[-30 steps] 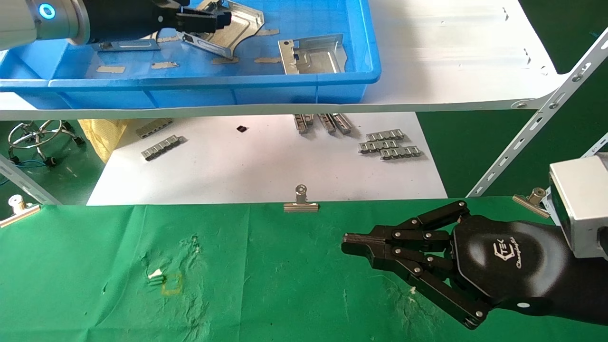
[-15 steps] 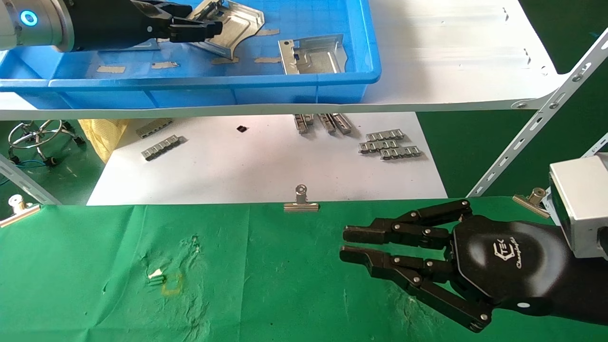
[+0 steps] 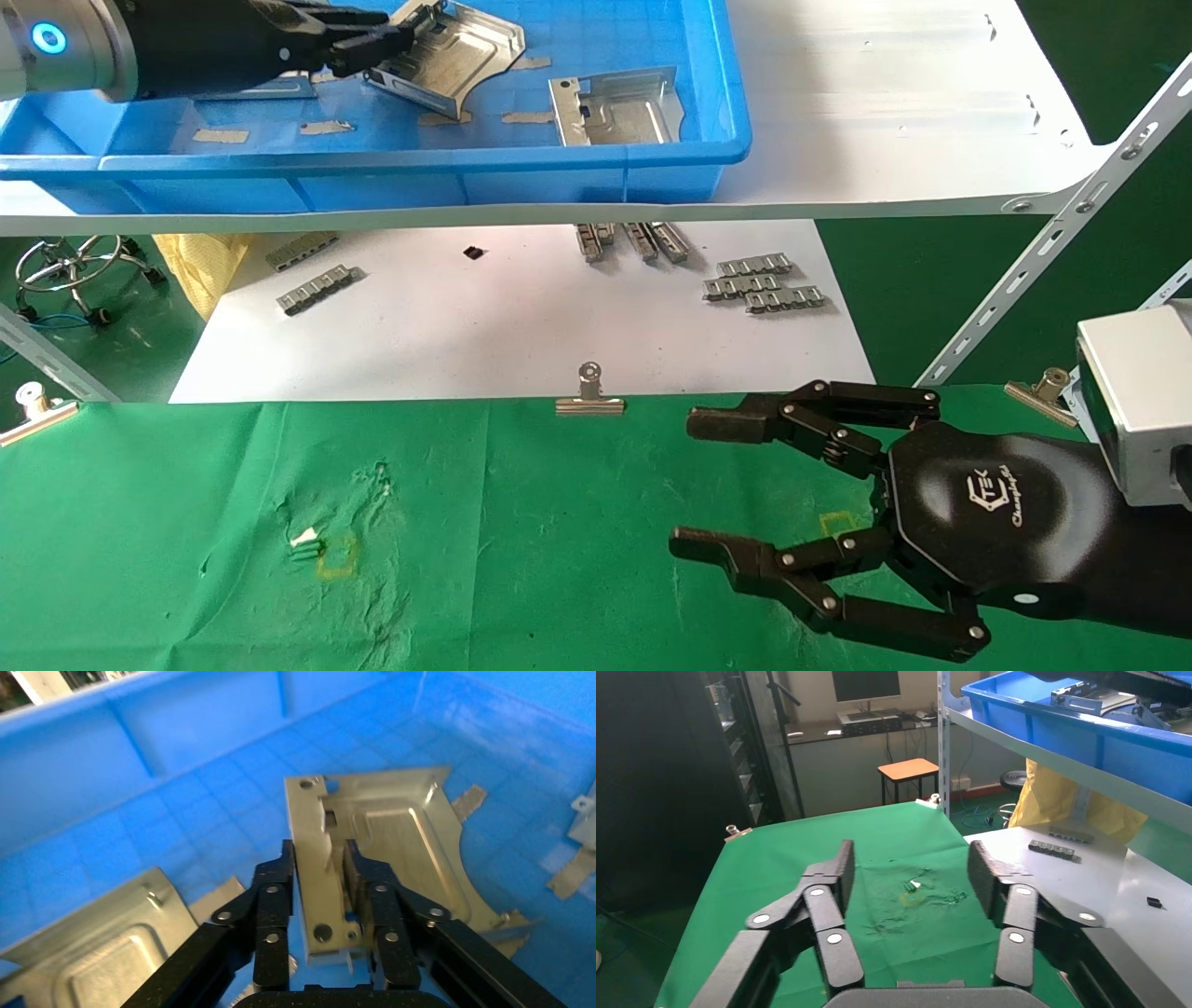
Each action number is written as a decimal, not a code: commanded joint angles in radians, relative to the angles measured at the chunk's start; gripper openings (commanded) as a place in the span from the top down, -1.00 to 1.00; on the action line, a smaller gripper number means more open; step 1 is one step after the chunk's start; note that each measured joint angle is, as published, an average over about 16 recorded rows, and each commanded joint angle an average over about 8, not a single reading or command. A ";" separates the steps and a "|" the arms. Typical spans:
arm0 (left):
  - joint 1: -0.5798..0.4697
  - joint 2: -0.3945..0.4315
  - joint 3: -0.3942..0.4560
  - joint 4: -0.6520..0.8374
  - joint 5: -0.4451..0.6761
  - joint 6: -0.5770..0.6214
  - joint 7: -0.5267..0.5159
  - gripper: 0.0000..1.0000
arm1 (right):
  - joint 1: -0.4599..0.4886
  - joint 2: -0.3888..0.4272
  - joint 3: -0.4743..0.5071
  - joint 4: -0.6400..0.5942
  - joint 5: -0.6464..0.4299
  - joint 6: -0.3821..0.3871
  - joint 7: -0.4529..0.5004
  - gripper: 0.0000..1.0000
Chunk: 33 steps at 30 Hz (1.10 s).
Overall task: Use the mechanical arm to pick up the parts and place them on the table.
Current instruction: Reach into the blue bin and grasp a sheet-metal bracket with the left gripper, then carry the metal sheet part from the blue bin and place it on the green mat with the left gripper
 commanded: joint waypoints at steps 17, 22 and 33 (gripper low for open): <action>-0.026 -0.103 -0.055 -0.058 -0.087 0.371 0.090 1.00 | 0.000 0.000 0.000 0.000 0.000 0.000 0.000 -1.00; -0.014 -0.147 -0.073 -0.090 -0.126 0.561 0.132 1.00 | 0.000 0.000 0.000 0.000 0.000 0.000 0.000 -1.00; 0.160 -0.309 -0.029 -0.418 -0.308 0.626 0.148 1.00 | 0.000 0.000 0.000 0.000 0.000 0.000 0.000 -1.00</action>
